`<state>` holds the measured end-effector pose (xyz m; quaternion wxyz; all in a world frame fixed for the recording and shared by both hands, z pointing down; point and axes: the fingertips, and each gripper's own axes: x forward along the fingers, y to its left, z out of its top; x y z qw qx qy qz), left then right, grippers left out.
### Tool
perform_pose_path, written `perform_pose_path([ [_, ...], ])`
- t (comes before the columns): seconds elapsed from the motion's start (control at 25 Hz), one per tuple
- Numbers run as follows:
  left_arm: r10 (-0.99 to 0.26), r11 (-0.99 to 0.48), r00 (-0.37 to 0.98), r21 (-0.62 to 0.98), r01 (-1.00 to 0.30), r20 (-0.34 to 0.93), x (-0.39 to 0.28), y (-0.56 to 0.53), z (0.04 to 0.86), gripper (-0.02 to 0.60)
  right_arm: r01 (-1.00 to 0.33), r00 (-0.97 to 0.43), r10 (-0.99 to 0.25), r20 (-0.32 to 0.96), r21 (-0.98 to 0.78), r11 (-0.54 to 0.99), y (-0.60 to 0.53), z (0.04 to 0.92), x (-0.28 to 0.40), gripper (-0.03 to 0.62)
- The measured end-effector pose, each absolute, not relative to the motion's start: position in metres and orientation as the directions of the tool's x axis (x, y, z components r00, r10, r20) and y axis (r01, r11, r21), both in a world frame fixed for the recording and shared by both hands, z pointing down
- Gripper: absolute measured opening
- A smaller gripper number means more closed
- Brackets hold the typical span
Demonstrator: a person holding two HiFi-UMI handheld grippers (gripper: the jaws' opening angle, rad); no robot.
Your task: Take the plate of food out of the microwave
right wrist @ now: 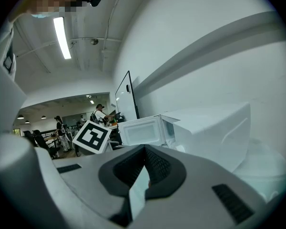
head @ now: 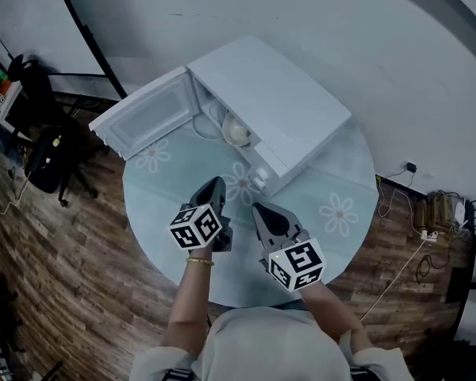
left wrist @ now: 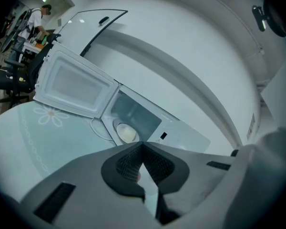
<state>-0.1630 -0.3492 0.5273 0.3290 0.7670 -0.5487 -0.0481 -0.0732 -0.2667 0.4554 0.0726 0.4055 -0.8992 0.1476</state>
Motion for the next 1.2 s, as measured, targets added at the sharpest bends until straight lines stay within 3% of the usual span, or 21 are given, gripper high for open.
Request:
perform_pose_path([
  [0.32,-0.862,-0.131,0.458,0.778,-0.615,0.216,-0.161,-0.401,0.558,-0.003,-0.732,-0.68,-0.679,0.276,-0.204,0.65,-0.285,0.468,-0.074,0.006],
  [0.44,-0.856,-0.119,0.49,0.861,-0.495,0.164,-0.156,-0.417,0.571,0.103,-0.729,-0.683,-0.675,0.28,-0.208,0.652,-0.289,0.471,-0.072,0.006],
  [0.64,-0.884,-0.05,0.459,0.956,-0.288,0.091,-0.158,-0.446,0.594,0.156,-0.726,-0.686,-0.665,0.295,-0.218,0.652,-0.292,0.477,-0.068,0.006],
  [0.8,-0.882,0.0,0.457,0.969,-0.246,0.116,-0.152,-0.471,0.614,0.186,-0.723,-0.689,-0.659,0.301,-0.226,0.653,-0.295,0.482,-0.065,0.006],
  [1.2,-0.892,0.055,0.437,0.989,-0.139,0.111,-0.147,-0.508,0.635,0.187,-0.724,-0.689,-0.651,0.318,-0.25,0.643,-0.298,0.495,-0.06,0.006],
])
